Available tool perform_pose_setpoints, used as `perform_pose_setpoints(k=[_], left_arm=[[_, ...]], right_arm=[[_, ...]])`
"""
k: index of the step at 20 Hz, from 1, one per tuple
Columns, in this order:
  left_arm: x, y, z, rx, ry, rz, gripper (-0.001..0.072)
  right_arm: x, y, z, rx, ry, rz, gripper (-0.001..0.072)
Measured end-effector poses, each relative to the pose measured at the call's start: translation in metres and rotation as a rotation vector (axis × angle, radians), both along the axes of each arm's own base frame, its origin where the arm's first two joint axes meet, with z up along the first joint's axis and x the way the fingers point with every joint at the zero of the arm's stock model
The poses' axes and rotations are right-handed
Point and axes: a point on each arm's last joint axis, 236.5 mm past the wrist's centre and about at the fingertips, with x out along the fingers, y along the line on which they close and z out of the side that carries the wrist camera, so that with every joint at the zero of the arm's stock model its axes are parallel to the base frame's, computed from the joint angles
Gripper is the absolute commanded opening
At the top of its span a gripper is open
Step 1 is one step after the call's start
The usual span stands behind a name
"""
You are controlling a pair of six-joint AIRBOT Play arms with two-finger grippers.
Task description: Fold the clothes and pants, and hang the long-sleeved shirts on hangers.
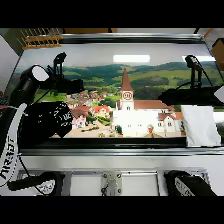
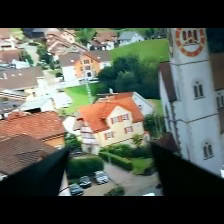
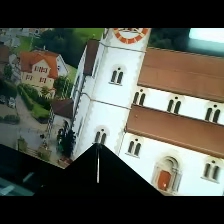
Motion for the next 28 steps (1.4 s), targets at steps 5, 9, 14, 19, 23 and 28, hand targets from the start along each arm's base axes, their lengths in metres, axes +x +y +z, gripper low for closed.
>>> perform_pose_setpoints(k=[5, 9, 14, 19, 23, 28], left_arm=[[-0.02, 0.084, -0.017, 0.311, 0.108, 0.019, 0.071], [-0.062, 0.121, -0.071, 0.47, 0.28, 0.01, 0.071], [-0.103, 0.132, -0.114, 0.583, 0.401, -0.024, 0.0004], [-0.109, 0.059, -0.089, 0.51, 0.323, -0.129, 0.0004], [-0.115, -0.07, -0.033, 0.327, 0.126, -0.327, 0.0004], [-0.124, -0.194, 0.029, 0.164, -0.106, -0.508, 0.0457]], right_arm=[[0.0, 0.0, 0.0, 0.0, 0.0, 0.0, 0.0022], [0.0, 0.0, 0.0, 0.0, 0.001, 0.0, 0.0023], [0.0, 0.0, 0.0, 0.0, 0.001, 0.0, 0.0023], [0.0, 0.0, 0.0, 0.0, 0.001, 0.0, 0.0023], [0.0, 0.001, 0.0, 0.003, 0.001, 0.0, 0.0018], [0.011, -0.015, 0.005, -0.036, -0.062, -0.014, 0.0018]])
